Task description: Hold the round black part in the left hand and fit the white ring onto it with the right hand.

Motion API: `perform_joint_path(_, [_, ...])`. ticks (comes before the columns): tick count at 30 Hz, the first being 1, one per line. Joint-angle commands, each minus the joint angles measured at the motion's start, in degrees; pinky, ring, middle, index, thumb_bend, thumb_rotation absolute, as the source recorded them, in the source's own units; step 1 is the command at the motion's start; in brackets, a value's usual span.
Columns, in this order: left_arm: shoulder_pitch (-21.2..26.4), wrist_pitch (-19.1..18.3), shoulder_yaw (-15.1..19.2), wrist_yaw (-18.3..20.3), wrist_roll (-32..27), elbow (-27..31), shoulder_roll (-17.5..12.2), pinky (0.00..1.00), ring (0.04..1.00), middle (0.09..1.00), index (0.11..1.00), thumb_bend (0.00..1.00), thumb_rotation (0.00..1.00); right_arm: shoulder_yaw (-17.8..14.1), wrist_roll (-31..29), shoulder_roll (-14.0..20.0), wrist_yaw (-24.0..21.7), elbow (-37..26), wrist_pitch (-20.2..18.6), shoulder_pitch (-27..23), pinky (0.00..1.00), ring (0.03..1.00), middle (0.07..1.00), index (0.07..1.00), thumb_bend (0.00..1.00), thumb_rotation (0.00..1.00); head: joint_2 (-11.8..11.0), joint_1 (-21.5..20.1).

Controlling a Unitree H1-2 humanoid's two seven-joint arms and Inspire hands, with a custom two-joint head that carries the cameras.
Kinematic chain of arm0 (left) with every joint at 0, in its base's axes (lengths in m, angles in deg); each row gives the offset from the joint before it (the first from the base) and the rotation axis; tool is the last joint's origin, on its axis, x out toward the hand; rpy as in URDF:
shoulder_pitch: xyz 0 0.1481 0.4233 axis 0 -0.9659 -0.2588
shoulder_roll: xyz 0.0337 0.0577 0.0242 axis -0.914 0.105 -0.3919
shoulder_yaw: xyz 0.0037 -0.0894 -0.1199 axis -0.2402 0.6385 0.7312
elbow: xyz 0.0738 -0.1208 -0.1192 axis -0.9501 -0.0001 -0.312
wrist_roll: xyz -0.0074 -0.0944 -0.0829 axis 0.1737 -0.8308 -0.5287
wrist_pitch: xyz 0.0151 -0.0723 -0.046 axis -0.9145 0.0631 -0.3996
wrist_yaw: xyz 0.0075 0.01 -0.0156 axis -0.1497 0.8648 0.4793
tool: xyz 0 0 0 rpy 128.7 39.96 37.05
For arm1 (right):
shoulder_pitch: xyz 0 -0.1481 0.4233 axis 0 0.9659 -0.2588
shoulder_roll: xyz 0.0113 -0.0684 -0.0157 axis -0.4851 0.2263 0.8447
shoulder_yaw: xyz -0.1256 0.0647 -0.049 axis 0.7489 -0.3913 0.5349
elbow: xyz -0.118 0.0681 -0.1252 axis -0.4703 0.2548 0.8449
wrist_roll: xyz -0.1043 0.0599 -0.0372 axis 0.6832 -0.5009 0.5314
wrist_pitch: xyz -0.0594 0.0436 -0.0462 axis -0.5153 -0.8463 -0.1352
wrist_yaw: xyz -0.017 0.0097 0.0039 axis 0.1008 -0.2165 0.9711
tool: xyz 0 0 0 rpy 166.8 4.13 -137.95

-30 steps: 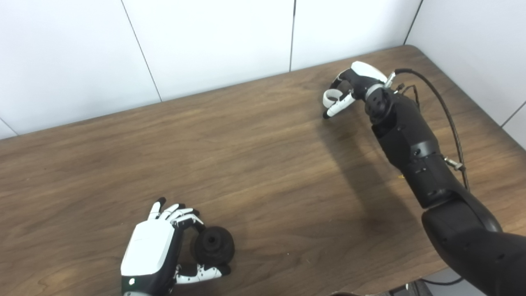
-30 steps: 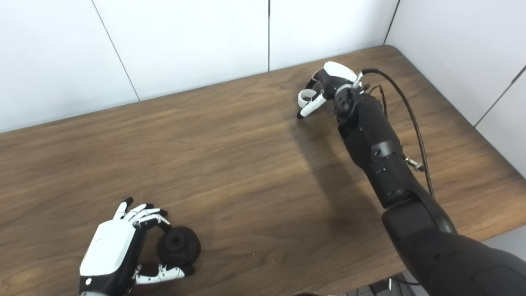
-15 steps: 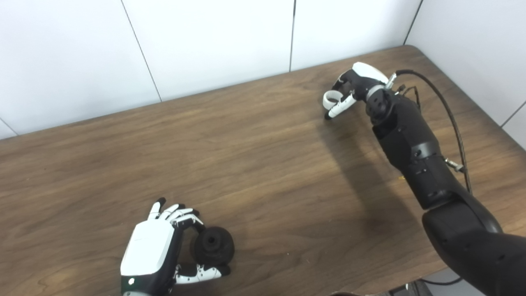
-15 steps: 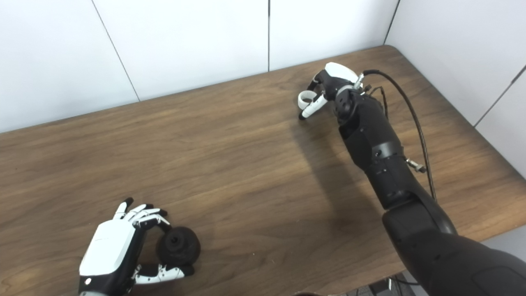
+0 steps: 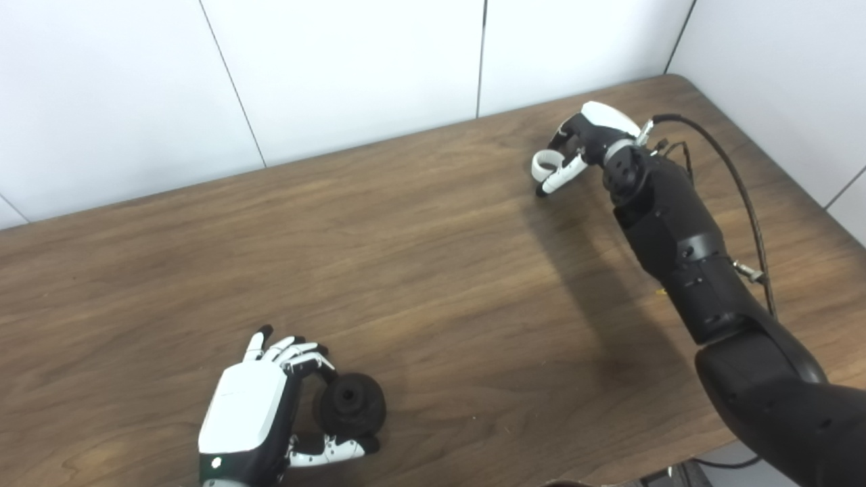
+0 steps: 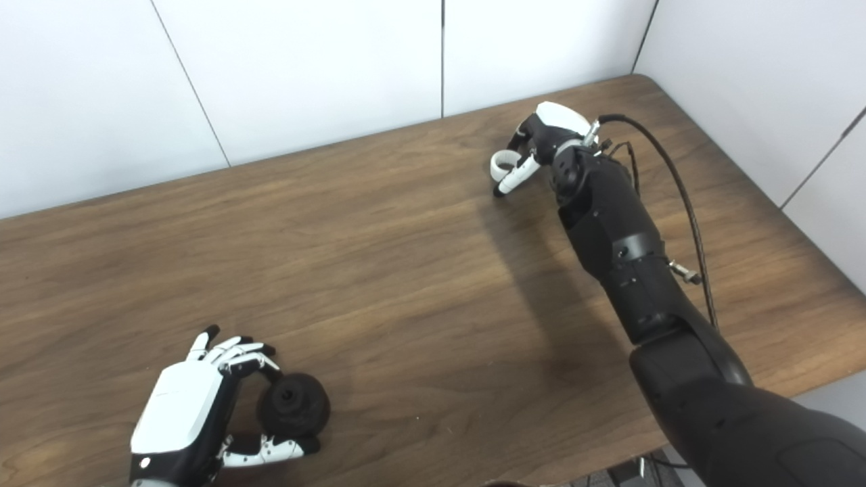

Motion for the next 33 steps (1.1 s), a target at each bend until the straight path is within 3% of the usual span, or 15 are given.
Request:
perform_joint_path(1, [-1.57, -1.53, 0.44, 1.94, 1.51, -0.90, -1.22, 1.00, 0.857, 0.756, 0.483, 0.52, 0.06, -0.60, -1.36, 1.46, 3.45, -0.86, -0.04, -2.02, 0.85, 0.871, 0.803, 0.488, 0.52, 0.14, 0.08, -0.06])
perform_joint_path(6, [-1.33, -1.49, 0.38, 1.75, 1.45, -1.31, -1.08, 1.00, 0.857, 0.756, 0.483, 0.52, 0.06, 0.55, -2.52, 2.06, 4.92, -0.35, -0.02, -2.06, 0.76, 0.796, 0.746, 0.486, 0.52, 0.13, -0.16, 0.02])
perform_joint_path(17, [-1.31, -1.60, 0.25, 1.77, 1.80, -1.36, -0.80, 1.00, 0.859, 0.760, 0.483, 0.52, 0.05, 1.73, -3.34, 3.52, 4.39, -0.70, -0.11, -1.87, 0.75, 0.775, 0.728, 0.486, 0.52, 0.13, -0.22, 0.49])
perform_joint_path(19, [-1.31, -1.64, 0.16, 1.94, 2.07, -1.21, -0.75, 1.00, 0.858, 0.761, 0.483, 0.52, 0.05, 2.33, -3.65, 3.94, 4.11, -1.51, -0.06, -1.61, 0.77, 0.809, 0.758, 0.486, 0.52, 0.13, -0.18, 0.66])
perform_joint_path(27, [-1.57, -1.57, -0.03, 1.82, 2.17, -1.16, -0.31, 1.00, 0.856, 0.758, 0.483, 0.52, 0.05, 10.44, -3.37, 8.07, -1.72, -12.15, 3.37, -0.51, 0.88, 0.919, 0.833, 0.486, 0.52, 0.13, 0.06, 1.80])
perform_joint_path(33, [-1.69, -1.65, -0.56, 2.04, 3.54, -1.38, 0.14, 1.00, 0.860, 0.760, 0.483, 0.52, 0.05, 14.00, -3.54, 7.91, -6.84, -22.19, 4.21, -0.86, 0.93, 0.929, 0.831, 0.485, 0.52, 0.14, 0.27, 3.09])
